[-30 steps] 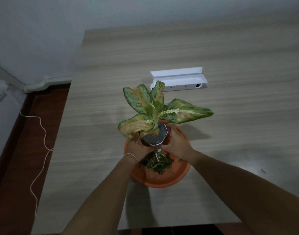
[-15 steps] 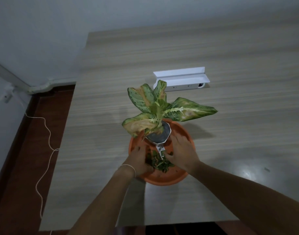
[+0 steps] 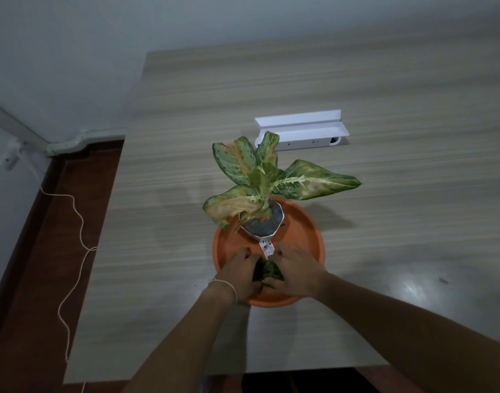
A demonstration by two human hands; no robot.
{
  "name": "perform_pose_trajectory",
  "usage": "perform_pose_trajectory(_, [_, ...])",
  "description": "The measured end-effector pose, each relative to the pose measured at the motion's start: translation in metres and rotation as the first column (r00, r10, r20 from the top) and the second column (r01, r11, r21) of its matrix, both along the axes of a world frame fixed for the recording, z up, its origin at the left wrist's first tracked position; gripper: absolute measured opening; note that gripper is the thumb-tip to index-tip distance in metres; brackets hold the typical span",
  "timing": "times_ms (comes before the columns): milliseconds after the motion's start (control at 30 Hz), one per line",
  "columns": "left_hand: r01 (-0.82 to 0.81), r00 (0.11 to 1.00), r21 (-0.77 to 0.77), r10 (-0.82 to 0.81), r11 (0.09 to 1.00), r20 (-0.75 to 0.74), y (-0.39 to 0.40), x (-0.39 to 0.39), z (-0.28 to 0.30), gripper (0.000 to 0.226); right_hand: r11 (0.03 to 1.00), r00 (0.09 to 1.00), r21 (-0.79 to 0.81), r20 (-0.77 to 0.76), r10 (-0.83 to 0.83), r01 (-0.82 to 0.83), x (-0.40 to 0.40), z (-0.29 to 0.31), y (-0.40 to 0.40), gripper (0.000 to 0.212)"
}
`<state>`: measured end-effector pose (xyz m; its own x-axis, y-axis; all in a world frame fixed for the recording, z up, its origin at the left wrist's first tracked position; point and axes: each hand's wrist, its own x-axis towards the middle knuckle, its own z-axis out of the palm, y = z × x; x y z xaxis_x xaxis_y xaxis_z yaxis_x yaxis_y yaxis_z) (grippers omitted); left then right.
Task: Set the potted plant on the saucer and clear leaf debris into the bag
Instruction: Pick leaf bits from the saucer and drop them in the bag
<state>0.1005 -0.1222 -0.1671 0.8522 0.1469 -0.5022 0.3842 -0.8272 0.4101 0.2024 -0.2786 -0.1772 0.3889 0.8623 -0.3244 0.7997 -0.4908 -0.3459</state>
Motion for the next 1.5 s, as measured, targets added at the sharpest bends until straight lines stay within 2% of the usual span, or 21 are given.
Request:
perform_pose_trajectory(133, [0.033, 0.999, -0.005, -0.033, 0.999, 0.02, -0.005, -0.004, -0.002, 0.043, 0.998, 0.998, -0.036, 0.016, 0.054, -0.053, -0.002, 0.0, -0.001, 0.057])
perform_pose_trajectory(367, [0.009, 0.997, 0.025, -0.011, 1.0, 0.08, -0.006, -0.004, 0.002, 0.021, 0.999, 0.995, -0.028, 0.092, 0.048, -0.045, -0.006, 0.012, 0.004, 0.027])
perform_pose_trajectory(600, [0.009, 0.997, 0.032, -0.011, 0.999, 0.073, -0.01, -0.006, 0.004, 0.007, 0.999, 1.0, 0.033, -0.012, -0.021, 0.021, -0.014, 0.012, 0.001, 0.034])
perform_pose_trajectory(833, [-0.013, 0.996, 0.033, 0.011, 0.999, 0.085, -0.012, -0.008, 0.005, 0.017, 0.999, 0.996, 0.005, -0.074, -0.047, 0.048, -0.022, 0.01, 0.007, 0.024])
perform_pose_trajectory(933, [-0.024, 0.996, 0.014, 0.022, 1.0, 0.081, -0.01, -0.009, 0.007, 0.02, 0.994, 0.982, 0.023, -0.157, -0.104, 0.109, -0.019, 0.008, 0.006, 0.024])
perform_pose_trajectory(1100, [-0.029, 0.996, 0.032, 0.026, 0.999, 0.089, -0.006, -0.013, 0.013, 0.019, 0.971, 0.959, 0.09, -0.199, -0.2, 0.221, -0.013, 0.009, 0.0, 0.022])
perform_pose_trajectory(1267, [-0.127, 0.98, -0.009, 0.127, 0.992, 0.155, 0.003, -0.013, 0.021, 0.016, 0.939, 0.939, 0.173, -0.229, -0.256, 0.298, -0.005, 0.016, -0.003, 0.019])
perform_pose_trajectory(1500, [-0.305, 0.912, -0.127, 0.328, 0.944, 0.247, 0.003, -0.01, 0.039, 0.01, 0.862, 0.89, 0.258, -0.263, -0.372, 0.436, 0.011, 0.031, -0.001, 0.017])
